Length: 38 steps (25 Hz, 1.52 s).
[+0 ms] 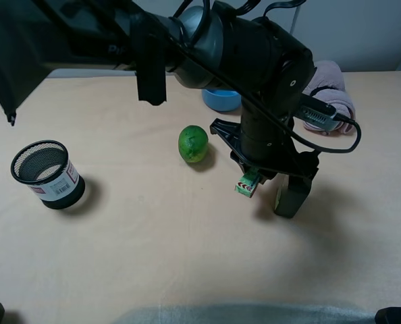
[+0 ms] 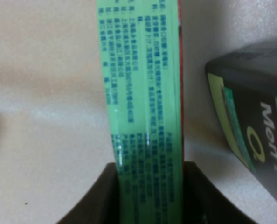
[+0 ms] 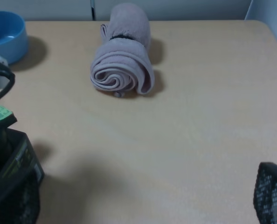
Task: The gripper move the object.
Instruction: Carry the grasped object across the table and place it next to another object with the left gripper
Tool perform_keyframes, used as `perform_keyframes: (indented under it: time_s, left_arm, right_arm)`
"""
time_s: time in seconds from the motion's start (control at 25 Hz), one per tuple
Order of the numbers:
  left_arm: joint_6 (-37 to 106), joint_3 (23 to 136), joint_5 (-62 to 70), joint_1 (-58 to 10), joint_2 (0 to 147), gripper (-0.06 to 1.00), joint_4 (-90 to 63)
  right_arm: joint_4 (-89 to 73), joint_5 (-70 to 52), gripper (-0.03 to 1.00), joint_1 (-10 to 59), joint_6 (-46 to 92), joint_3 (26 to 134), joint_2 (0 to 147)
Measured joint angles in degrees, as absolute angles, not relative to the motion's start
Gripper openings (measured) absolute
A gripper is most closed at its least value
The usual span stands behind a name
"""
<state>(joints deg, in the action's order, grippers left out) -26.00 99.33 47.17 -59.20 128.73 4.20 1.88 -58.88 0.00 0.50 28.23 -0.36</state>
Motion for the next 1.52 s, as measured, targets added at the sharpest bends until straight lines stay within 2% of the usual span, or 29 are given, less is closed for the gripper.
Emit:
perform_keyframes:
  time_s: [0.64, 1.08, 1.52]
  left_arm:
    - [-26.0, 99.33, 47.18, -59.2, 129.6, 0.29, 3.54]
    - [-26.04, 99.33, 47.18, -59.2, 129.57, 0.56, 3.54]
    - [-26.04, 99.33, 49.28, -59.2, 129.57, 0.58, 3.54]
  right_arm:
    - [1.88, -58.88, 0.69, 0.0, 0.5, 28.23, -0.36]
    - [1.88, -58.88, 0.69, 0.0, 0.5, 28.23, -0.36]
    - [1.88, -58.88, 0.69, 0.0, 0.5, 28.23, -0.36]
